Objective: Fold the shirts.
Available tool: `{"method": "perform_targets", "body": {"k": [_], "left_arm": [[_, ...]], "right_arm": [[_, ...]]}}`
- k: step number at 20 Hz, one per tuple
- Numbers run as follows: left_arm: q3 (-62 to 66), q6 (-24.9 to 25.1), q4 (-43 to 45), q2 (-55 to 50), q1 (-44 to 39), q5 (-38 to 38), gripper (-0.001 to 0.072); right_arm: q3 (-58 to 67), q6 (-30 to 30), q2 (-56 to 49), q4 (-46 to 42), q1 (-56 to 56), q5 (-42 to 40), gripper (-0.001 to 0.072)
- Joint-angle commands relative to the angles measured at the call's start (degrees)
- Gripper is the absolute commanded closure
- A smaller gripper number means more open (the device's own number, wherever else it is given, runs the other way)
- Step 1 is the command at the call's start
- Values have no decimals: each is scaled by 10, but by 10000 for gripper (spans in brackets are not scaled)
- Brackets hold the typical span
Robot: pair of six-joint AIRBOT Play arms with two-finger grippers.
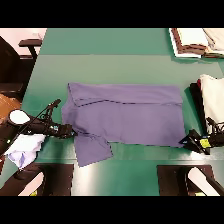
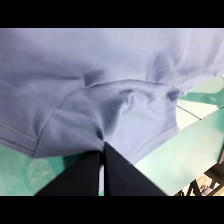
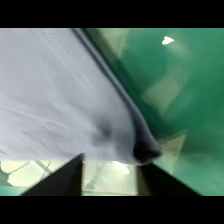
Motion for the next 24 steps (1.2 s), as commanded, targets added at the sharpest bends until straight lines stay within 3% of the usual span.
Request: {"method": "perform_targets", "body": {"k": [1,2,3,8,13,18,24], "left_arm": [[1,3,12,0,0,-2,683],[1,3,20,0,0,-7,684],[1,2,31,1,0,-18,684],[13,-15,58,43,0,-85,685],[43,-56,71,108,0,-174,684],[141,-41,77,47,0,-83,685],[326,5,121,-191,0,49,682]], "right_arm": [[-15,-4,0,21,35,-64,502],[-13,-4,0,20,50,-68,629],[-5,-4,0,13,63,-63,694],[90,-4,14,-75,118,51,695],[162,17,110,-108,151,105,696],[268,35,27,-105,230,66,696],[463,38,-196,-104,291,7,695]]}}
